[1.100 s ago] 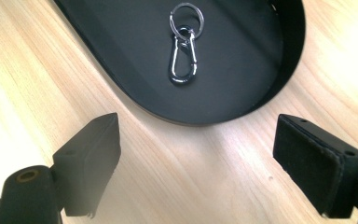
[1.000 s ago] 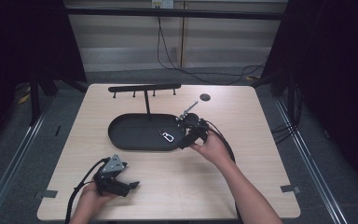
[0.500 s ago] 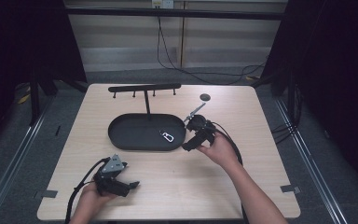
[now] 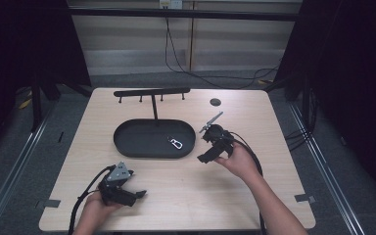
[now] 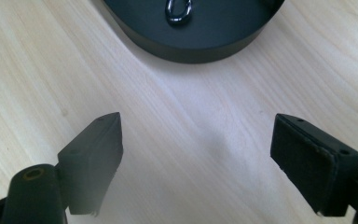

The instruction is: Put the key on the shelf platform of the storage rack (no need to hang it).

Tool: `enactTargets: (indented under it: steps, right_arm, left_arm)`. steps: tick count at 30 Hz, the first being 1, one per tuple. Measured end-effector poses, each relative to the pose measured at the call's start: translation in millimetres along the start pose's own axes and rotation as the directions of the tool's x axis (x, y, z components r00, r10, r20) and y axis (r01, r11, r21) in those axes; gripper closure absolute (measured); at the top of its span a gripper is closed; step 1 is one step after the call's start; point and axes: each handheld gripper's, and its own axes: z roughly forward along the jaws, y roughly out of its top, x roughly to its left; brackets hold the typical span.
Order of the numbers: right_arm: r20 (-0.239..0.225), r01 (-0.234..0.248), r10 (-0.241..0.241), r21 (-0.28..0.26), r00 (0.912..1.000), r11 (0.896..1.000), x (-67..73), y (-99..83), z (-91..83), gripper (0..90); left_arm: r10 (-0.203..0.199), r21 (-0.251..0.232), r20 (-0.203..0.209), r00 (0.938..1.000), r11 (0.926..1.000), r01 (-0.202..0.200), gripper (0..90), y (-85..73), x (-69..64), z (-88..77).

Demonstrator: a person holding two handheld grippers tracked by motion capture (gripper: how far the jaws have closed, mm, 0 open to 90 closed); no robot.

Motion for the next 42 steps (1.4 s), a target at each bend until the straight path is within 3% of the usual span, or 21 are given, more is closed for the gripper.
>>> enactTargets:
  steps: [19, 42]
  right_arm:
    - [-0.008, -0.019, 0.019, 0.043, 0.9998, 0.999, -4.9, -31.6, -2.4, 17.4]
    - [0.001, -0.045, 0.045, 0.017, 0.999, 0.999, -7.5, -74.3, -6.6, 17.4]
  left_arm:
    - [-0.001, 0.001, -0.002, 1.0, 1.0, 0.001, 12.3, 0.0, -0.1, -0.1]
    - [0.0, 0.001, -0.001, 1.0, 1.0, 0.0, 12.3, 0.0, -0.1, -0.1]
